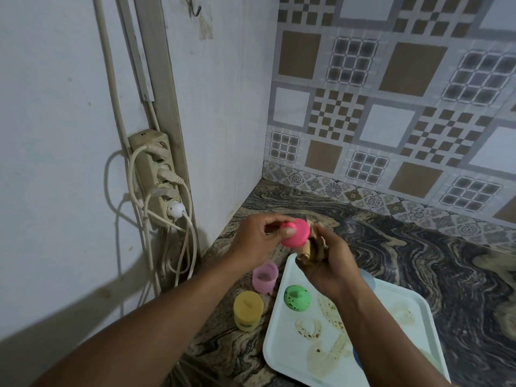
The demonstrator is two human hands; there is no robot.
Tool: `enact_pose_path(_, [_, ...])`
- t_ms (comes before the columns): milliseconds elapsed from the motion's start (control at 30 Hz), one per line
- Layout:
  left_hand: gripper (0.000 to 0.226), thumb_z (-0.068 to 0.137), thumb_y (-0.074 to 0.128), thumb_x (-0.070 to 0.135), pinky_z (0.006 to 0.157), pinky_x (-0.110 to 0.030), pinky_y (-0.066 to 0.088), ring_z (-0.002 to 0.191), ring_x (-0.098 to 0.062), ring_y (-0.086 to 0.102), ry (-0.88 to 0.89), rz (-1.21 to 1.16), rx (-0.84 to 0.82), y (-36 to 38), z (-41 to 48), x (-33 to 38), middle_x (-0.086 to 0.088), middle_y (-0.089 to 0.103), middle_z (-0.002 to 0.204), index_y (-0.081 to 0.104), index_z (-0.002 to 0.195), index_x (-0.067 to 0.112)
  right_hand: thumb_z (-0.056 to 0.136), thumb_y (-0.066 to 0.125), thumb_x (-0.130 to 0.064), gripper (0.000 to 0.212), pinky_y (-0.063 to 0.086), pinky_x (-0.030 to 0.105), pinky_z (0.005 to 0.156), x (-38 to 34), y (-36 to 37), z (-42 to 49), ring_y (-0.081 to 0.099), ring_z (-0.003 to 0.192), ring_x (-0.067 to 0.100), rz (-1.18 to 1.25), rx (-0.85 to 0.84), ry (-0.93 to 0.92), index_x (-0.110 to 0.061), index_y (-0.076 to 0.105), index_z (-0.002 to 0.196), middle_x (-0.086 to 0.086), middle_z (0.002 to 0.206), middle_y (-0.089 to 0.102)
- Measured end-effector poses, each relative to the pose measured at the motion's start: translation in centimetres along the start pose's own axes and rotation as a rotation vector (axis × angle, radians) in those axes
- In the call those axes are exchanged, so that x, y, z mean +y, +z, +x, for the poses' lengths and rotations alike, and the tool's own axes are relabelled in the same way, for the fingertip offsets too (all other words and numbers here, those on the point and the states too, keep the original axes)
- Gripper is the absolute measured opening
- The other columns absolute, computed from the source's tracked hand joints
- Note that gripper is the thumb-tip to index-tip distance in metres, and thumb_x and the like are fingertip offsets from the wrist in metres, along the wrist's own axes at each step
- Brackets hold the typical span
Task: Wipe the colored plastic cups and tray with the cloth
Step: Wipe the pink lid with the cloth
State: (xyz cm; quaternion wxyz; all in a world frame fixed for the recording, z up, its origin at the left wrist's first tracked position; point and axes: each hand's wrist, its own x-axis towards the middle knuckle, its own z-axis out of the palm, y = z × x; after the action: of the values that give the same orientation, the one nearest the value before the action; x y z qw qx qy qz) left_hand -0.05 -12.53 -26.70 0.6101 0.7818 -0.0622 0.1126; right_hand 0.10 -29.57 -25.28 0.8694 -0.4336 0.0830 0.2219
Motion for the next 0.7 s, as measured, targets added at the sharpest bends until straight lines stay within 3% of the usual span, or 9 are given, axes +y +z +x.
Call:
enact_pose_path(100, [0.018,0.086,0.078,0.024,0.093,-0.038,0.057,0.099,-0.006,0.071,-0.027,-0.062,0.112,0.9,-0.1,-0.4,0.011,0.077,0.103,0.077,0.102,0.031,0.105,0.045,-0.02,0.03,0.046,0.034,0.069,1.5,0.3,-0.1,0.06,0.068,0.023,-0.017,-0.062,-0.057,-0.002,0.068,0.113,0.015,0.082,0.065])
enact_pose_path(167, [0.016,0.087,0.077,0.023,0.092,-0.037,0.057,0.099,-0.007,0.071,-0.054,-0.082,0.142,1.0,-0.1,-0.7,0.01,0.077,0.102,0.077,0.102,0.029,0.105,0.042,-0.011,0.028,0.045,0.039,0.072,2.2,-0.1,0.0,0.057,0.07,0.028,-0.174,-0.115,-0.128,0.001,0.067,0.107,0.018,0.079,0.061])
enact_pose_path(233, [0.017,0.087,0.077,0.022,0.09,-0.033,0.058,0.099,-0.008,0.071,-0.09,-0.072,0.139,0.7,-0.3,-1.2,0.009,0.076,0.102,0.077,0.102,0.028,0.104,0.044,-0.004,0.024,0.048,0.041,0.069,2.0,-0.8,0.0,0.054,0.071,0.03,-0.53,-0.118,-0.24,0.008,0.064,0.1,0.02,0.077,0.056])
enact_pose_path(333, [0.017,0.087,0.077,0.02,0.083,-0.023,0.054,0.096,-0.007,0.069,-0.149,-0.007,0.167,-0.1,-0.7,-2.3,0.01,0.074,0.101,0.076,0.104,0.021,0.102,0.05,-0.002,0.023,0.053,0.034,0.055,1.6,-2.3,0.7,0.06,0.059,0.028,-0.984,-0.043,-0.33,0.001,0.073,0.104,0.016,0.068,0.064])
enact_pose_path(400, [0.015,0.088,0.075,0.022,0.079,-0.02,0.05,0.092,-0.003,0.066,-0.196,0.095,0.177,-0.6,-1.0,-3.7,0.01,0.071,0.1,0.075,0.103,0.022,0.1,0.055,-0.006,0.022,0.059,0.038,0.062,1.6,-3.3,1.5,0.069,0.063,0.028,-1.044,0.102,-0.375,-0.012,0.076,0.1,0.009,0.071,0.072])
enact_pose_path(467, [0.01,0.09,0.073,0.028,0.08,-0.025,0.052,0.093,-0.005,0.064,-0.251,0.236,0.13,-0.8,-1.5,-5.3,0.009,0.07,0.102,0.071,0.1,0.029,0.098,0.057,-0.008,0.024,0.06,0.037,0.069,1.9,-3.9,1.8,0.071,0.07,0.021,-1.065,0.202,-0.378,-0.022,0.076,0.095,0.004,0.077,0.075])
enact_pose_path(567, [0.008,0.089,0.07,0.036,0.084,-0.036,0.056,0.096,-0.014,0.066,-0.289,0.422,0.031,-0.3,-2.3,-7.7,0.009,0.071,0.104,0.065,0.095,0.038,0.097,0.06,-0.01,0.026,0.06,0.031,0.064,3.5,-5.0,1.8,0.071,0.062,0.016,-1.08,0.2,-0.283,-0.029,0.073,0.086,0.006,0.073,0.075])
enact_pose_path(700, [0.011,0.09,0.067,0.036,0.077,-0.033,0.055,0.095,-0.015,0.065,-0.231,0.536,-0.092,0.5,-3.1,-9.1,0.011,0.07,0.104,0.065,0.101,0.035,0.096,0.062,-0.018,0.021,0.063,0.05,0.071,5.8,-6.7,1.5,0.074,0.068,0.032,-1.034,0.201,-0.172,-0.029,0.074,0.082,0.011,0.072,0.076])
